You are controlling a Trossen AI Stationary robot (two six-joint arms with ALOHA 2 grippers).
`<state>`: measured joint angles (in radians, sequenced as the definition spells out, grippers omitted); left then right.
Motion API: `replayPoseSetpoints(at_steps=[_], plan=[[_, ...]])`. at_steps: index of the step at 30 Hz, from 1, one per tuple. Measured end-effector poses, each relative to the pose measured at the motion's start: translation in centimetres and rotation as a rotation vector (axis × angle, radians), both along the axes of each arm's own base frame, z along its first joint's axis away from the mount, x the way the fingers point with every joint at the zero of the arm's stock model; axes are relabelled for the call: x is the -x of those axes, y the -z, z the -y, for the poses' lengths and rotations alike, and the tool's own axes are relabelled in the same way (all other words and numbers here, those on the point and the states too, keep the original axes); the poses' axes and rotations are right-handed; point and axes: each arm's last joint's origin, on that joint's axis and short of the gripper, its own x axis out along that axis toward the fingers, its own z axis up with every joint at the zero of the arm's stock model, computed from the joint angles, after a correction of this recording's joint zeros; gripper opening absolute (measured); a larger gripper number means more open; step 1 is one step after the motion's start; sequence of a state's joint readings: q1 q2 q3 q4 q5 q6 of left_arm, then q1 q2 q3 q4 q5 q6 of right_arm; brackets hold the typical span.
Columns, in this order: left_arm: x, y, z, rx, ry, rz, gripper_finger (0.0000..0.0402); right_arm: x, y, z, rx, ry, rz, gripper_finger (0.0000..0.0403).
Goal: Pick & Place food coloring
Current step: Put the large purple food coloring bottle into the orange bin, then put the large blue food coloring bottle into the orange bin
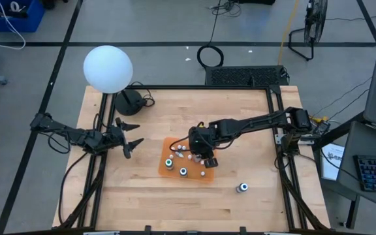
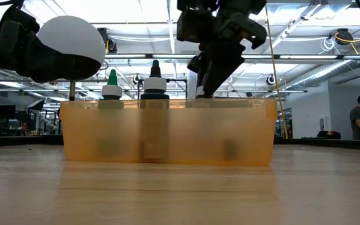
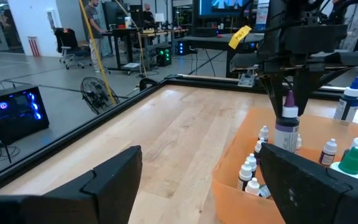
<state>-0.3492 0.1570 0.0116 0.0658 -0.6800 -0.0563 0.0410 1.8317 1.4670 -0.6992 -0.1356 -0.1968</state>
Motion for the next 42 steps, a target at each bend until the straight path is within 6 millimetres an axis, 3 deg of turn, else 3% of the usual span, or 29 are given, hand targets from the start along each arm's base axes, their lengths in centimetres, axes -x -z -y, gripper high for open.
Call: replayPoseSetpoints(at_steps=[21, 28, 32, 37, 42], plan=[[0.0, 0.0, 0.0, 0.000, 0.000, 0.000, 0.0324, 0.0, 1.0, 0.0, -0.006, 0.014, 0.041, 0.0107], [0.0, 0.0, 0.0, 0.000, 0.000, 0.000, 0.0313, -0.1, 1.2, 0.0, -0.032, 0.072, 0.029, 0.0206], [0.0, 0.0, 0.0, 0.000, 0.000, 0.000, 0.0315, 0.1, 1.0, -0.2, -0.032, 0.068, 0.031, 0.0233], [0.0, -0.1, 0.0, 0.004, 0.001, 0.011, 0.0324, 1.1, -1.0, -1.1, -0.051, 0.089, 0.051, 0.0239], [0.0, -0.1, 0.0, 0.006, 0.001, 0.015, 0.0322, 4.2, -4.5, -2.8, -0.152, 0.242, 0.005, 0.0231]])
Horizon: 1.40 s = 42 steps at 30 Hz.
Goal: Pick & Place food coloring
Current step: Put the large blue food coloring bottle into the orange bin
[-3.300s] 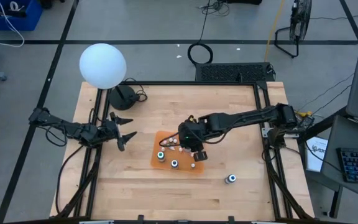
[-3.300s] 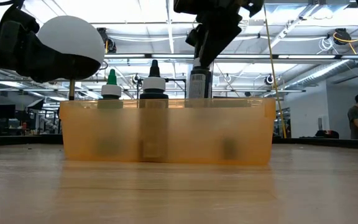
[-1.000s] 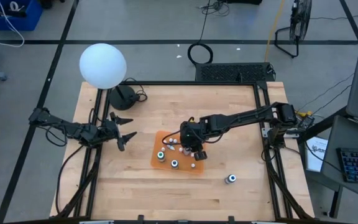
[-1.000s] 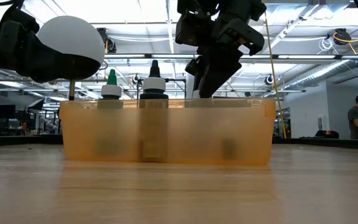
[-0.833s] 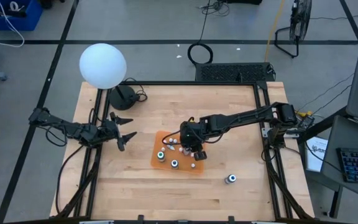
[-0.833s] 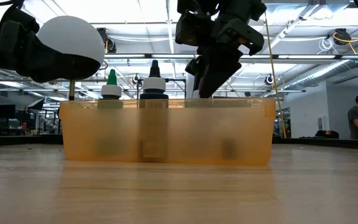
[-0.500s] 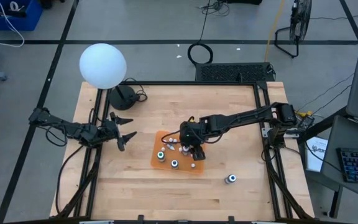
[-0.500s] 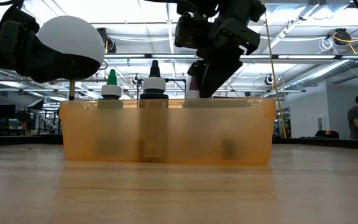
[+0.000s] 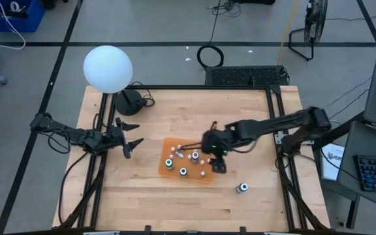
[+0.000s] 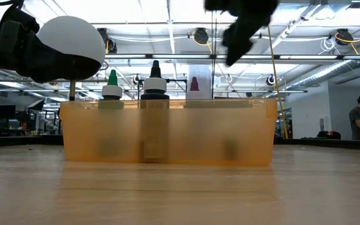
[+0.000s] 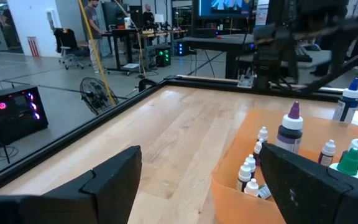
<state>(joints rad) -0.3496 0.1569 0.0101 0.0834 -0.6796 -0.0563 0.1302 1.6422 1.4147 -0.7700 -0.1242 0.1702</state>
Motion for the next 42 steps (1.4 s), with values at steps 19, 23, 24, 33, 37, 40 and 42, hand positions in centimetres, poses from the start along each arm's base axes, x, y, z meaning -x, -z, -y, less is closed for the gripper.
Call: replayPoseSetpoints(at_steps=[19, 23, 24, 33, 37, 40, 42], plan=[[0.0, 0.0, 0.0, 0.001, 0.001, 0.001, 0.0318, 10.6, -0.2, -9.2, -0.078, 0.520, -0.430, 0.0216], [0.0, 0.0, 0.0, 0.001, 0.001, 0.002, 0.0313, 11.8, 1.8, -10.4, -0.108, 0.549, -0.509, 0.0216], [0.0, 0.0, 0.0, 0.001, 0.001, 0.002, 0.0313, 11.9, 2.3, -10.6, -0.113, 0.546, -0.516, 0.0216], [0.0, 0.0, 0.0, 0.001, 0.001, 0.002, 0.0325, 11.9, 5.2, -11.3, -0.188, 0.511, -0.458, 0.0216], [0.0, 0.0, 0.0, 0.001, 0.000, 0.002, 0.0324, 11.8, 5.3, -11.1, -0.182, 0.501, -0.450, 0.0216], [0.0, 0.0, 0.0, 0.001, 0.000, 0.002, 0.0319, 11.6, 5.3, -10.9, -0.183, 0.506, -0.447, 0.0216], [0.0, 0.0, 0.0, 0.001, 0.001, 0.002, 0.0315, 11.5, 5.3, -10.8, -0.179, 0.502, -0.441, 0.0213]])
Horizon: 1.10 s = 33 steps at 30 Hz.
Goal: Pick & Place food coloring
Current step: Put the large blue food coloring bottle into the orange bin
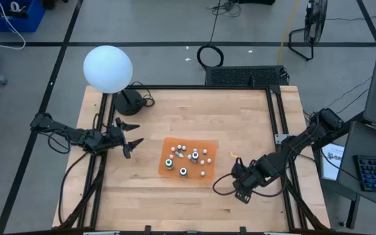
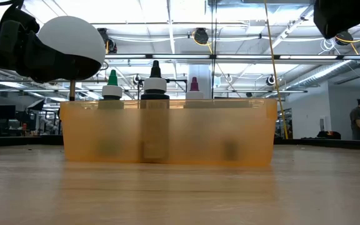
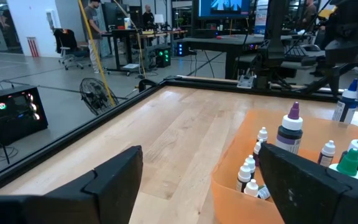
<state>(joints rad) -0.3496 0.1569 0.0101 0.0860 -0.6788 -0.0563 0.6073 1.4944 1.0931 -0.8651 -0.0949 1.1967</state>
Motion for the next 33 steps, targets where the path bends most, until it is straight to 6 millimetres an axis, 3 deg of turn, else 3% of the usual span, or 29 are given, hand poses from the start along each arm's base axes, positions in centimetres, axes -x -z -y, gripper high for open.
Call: replayPoseSetpoints(at_steps=[5, 11, 22, 27, 33], plan=[[0.0, 0.0, 0.0, 0.000, 0.000, 0.000, 0.0310, -0.2, 0.0, 0.3, 0.017, -0.014, 0.015, 0.0181], [0.0, 0.0, 0.0, 0.000, -0.001, 0.000, 0.0310, -0.1, -0.1, 0.2, -0.003, -0.030, 0.004, 0.0109], [0.0, 0.0, 0.0, 0.001, -0.001, 0.001, 0.0310, -0.5, -0.4, 0.3, 0.146, -0.212, 0.126, 0.0105], [0.0, 0.0, 0.0, 0.000, -0.001, 0.001, 0.0310, -1.8, -2.3, 0.6, 0.299, -0.307, 0.272, 0.0105], [0.0, 0.0, 0.0, 0.000, -0.001, 0.001, 0.0310, -3.8, -6.9, 0.4, 0.451, -0.440, 0.492, 0.0105]])
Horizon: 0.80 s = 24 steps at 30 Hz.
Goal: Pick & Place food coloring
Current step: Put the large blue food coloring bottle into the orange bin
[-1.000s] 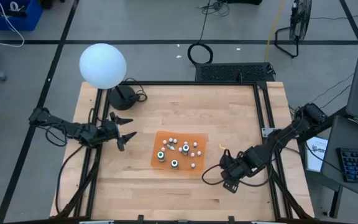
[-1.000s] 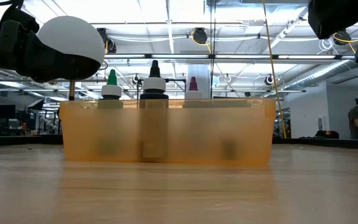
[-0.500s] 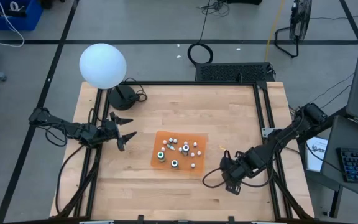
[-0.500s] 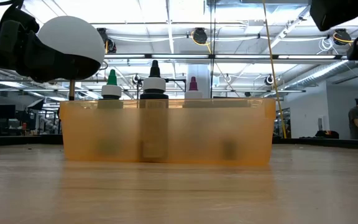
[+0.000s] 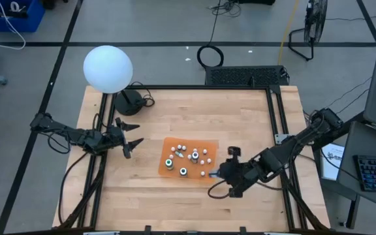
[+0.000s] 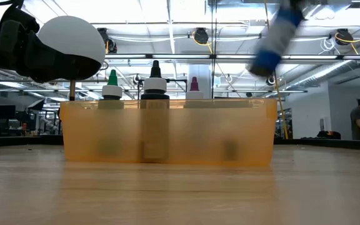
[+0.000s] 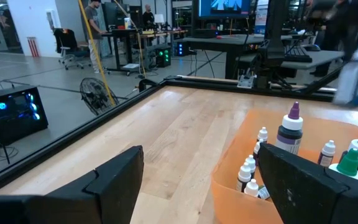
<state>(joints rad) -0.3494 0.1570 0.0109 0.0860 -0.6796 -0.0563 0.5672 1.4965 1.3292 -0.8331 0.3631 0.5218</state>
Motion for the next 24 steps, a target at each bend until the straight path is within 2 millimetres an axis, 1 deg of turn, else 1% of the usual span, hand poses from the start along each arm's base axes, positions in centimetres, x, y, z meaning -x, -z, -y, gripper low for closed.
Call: replayPoseSetpoints(at_steps=[3, 6, 9, 13, 15, 17, 20, 24], plan=[[0.0, 0.0, 0.0, 0.000, 0.000, 0.000, 0.0310, -1.5, -2.4, 0.0, 0.037, -0.084, 0.081, 0.0105], [0.0, 0.0, 0.0, 0.000, 0.000, 0.000, 0.0310, -3.4, -4.2, 0.2, 0.080, -0.138, 0.108, 0.0105], [0.0, 0.0, 0.0, 0.000, 0.000, 0.000, 0.0310, -5.7, -5.3, 0.7, 0.112, -0.185, 0.056, 0.0105], [0.0, 0.0, 0.0, 0.000, 0.000, 0.000, 0.0310, -8.9, -5.9, 1.8, 0.167, -0.202, -0.091, 0.0105], [0.0, 0.0, 0.0, 0.000, 0.000, 0.001, 0.0310, -10.2, -5.9, 2.5, 0.172, -0.206, -0.153, 0.0105], [0.0, 0.0, 0.0, 0.000, 0.000, 0.001, 0.0310, -11.4, -5.6, 3.0, 0.170, -0.215, -0.178, 0.0105], [0.0, 0.0, 0.0, 0.000, 0.000, 0.000, 0.0310, -12.7, -4.2, 3.8, 0.131, -0.254, -0.222, 0.0105], [0.0, 0.0, 0.0, 0.000, 0.000, 0.001, 0.0310, -13.9, -2.1, 4.7, 0.111, -0.255, -0.279, 0.0105]])
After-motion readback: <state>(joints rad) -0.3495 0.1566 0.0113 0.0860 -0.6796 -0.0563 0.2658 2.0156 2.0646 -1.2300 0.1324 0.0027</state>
